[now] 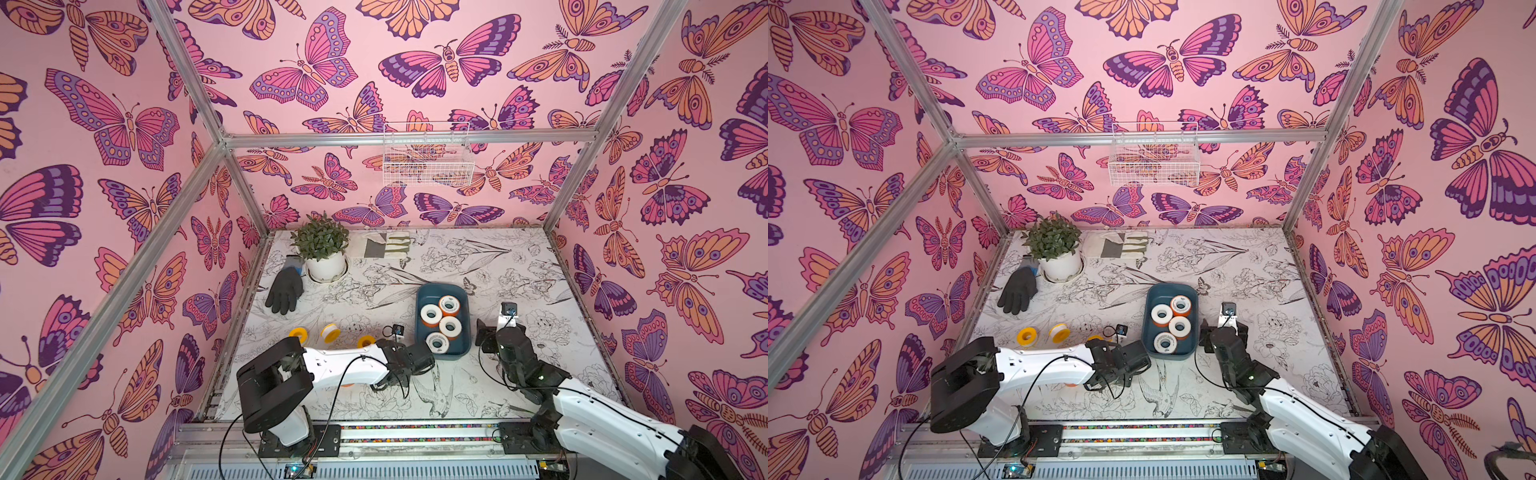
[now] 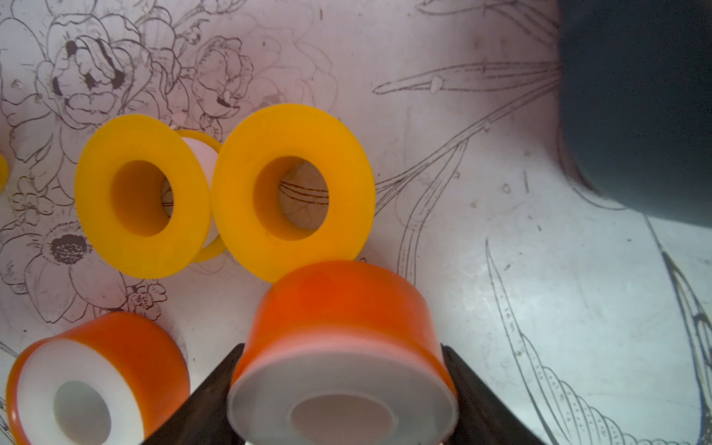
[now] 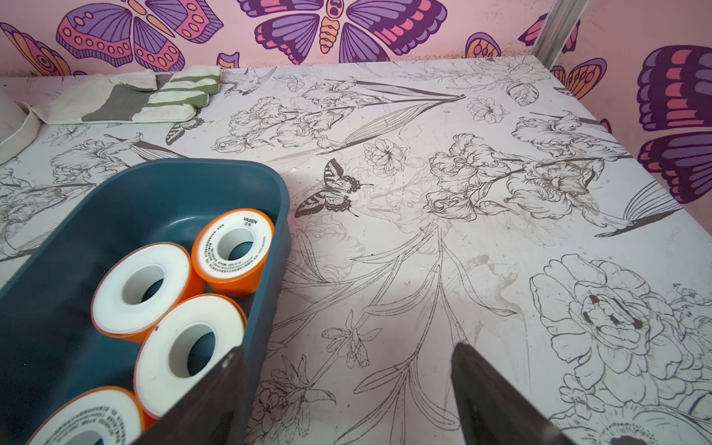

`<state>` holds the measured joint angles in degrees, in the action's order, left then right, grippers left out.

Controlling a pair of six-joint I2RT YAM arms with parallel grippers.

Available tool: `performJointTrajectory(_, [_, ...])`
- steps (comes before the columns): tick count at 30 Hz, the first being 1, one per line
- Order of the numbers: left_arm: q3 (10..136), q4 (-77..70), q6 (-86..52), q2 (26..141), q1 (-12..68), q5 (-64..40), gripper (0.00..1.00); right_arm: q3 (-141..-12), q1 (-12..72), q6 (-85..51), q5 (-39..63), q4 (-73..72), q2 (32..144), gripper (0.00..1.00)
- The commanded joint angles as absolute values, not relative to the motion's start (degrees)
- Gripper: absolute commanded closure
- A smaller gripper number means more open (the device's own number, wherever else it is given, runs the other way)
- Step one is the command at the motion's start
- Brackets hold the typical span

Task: Put the sealing tape into the storage box
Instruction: Pick up the sealing tape at the center of the board.

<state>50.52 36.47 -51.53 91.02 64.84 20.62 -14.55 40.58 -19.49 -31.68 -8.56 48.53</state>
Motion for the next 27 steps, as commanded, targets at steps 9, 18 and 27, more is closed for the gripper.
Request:
performJointTrajectory(9, [53.54,41.96,-46.41,83.89,64.95,20.8,0.39,-16.96,40.39,-20.2,-32.51,-7.65,49.31,0.15])
performJointTrajectory(18, [68.22,43.43,-35.71,88.69,62.76,18.83,0.39,-16.96,40.34,-20.44,-32.9,-7.38,49.35,0.15])
performJointTrajectory(27, [92.16,44.64,-27.45,105.77,56.02,6.92,0.4,-17.14,40.34,-20.64,-33.31,-7.25,49.66,0.16])
